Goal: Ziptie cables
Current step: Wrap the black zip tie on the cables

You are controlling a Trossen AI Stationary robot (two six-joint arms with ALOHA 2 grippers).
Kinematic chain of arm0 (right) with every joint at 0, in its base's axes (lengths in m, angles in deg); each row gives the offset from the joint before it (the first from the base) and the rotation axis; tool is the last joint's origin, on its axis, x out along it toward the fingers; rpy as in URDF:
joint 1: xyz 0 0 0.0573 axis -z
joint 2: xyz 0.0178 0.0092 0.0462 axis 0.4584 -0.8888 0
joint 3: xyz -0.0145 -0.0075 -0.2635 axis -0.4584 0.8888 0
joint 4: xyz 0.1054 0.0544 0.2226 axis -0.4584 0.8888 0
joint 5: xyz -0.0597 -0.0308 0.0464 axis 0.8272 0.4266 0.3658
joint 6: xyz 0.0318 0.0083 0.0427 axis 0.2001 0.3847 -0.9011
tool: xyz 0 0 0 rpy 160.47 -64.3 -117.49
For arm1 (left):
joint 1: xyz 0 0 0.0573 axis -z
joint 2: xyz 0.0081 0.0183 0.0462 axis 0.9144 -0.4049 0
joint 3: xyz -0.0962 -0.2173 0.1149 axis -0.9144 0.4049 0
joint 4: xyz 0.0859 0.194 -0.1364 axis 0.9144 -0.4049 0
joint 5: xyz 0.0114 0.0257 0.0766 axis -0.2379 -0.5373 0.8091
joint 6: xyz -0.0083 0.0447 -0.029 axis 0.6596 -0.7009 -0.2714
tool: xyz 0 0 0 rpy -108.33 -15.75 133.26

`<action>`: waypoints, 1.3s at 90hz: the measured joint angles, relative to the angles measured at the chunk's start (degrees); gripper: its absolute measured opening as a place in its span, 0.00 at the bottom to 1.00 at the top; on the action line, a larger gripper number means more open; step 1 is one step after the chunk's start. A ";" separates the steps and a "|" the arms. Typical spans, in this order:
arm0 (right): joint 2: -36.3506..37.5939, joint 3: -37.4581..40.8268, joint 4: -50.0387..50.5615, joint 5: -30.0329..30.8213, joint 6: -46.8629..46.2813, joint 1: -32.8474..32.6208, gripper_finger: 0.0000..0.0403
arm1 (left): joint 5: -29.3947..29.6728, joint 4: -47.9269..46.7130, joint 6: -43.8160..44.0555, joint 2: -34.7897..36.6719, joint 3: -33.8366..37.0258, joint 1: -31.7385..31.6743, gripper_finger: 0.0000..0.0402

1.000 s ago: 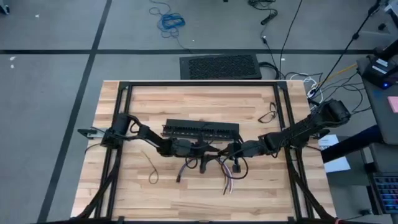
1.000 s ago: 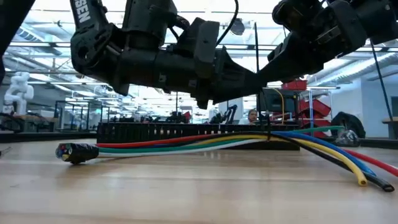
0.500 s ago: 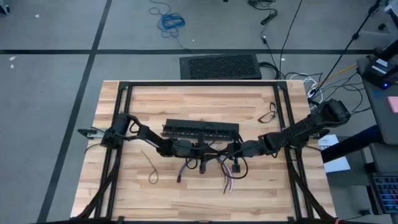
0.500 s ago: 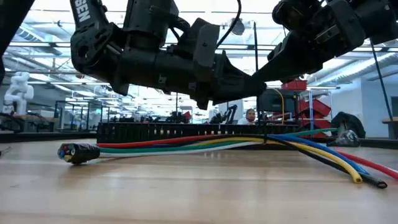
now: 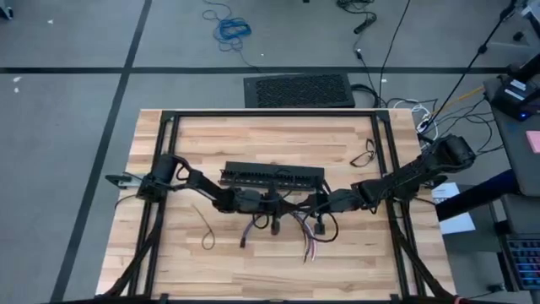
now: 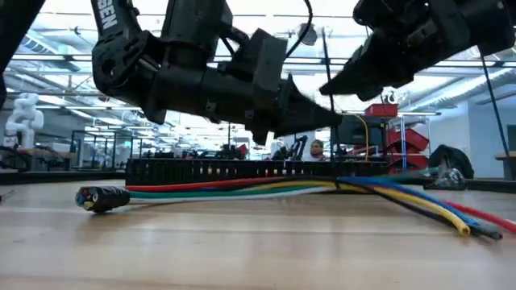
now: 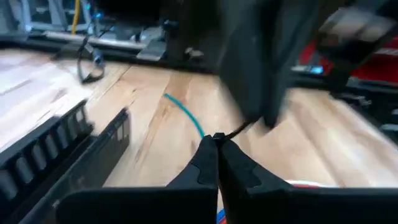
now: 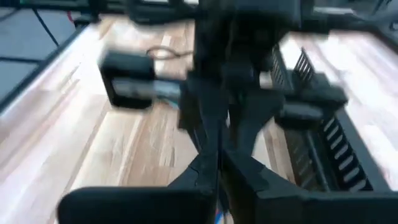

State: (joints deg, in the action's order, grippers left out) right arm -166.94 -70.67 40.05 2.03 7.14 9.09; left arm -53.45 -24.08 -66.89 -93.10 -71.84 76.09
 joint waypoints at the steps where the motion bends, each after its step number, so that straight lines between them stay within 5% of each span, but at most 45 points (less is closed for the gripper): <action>1: -0.01 0.00 0.12 0.01 0.01 0.05 0.07 | 0.25 -0.17 0.02 0.00 0.00 -0.01 0.00; 26: -0.02 0.00 1.56 1.60 -0.76 0.10 0.16 | 3.20 -1.28 1.51 0.00 0.00 0.04 0.00; 42: -0.02 0.00 3.23 4.31 0.08 0.19 0.02 | 3.30 -1.23 1.55 0.00 0.00 0.00 0.00; 66: -0.04 0.00 3.26 5.86 1.11 0.17 0.00 | 2.05 -1.12 1.61 0.00 0.00 0.09 0.01; 81: -0.09 0.02 5.19 5.61 1.11 0.11 0.00 | -4.44 -2.69 1.80 0.00 0.00 0.22 0.10; 101: -0.09 0.02 5.53 6.08 1.17 0.04 0.00 | -3.75 -3.23 1.49 0.00 0.00 0.20 0.27; 117: -0.09 0.02 5.42 4.99 1.88 -0.03 0.00 | -2.07 -2.18 1.42 0.00 0.04 -0.19 0.31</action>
State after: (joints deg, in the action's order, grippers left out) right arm -167.03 -70.65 45.47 7.01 9.02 9.06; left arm -55.51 -26.26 -65.47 -93.10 -71.80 75.90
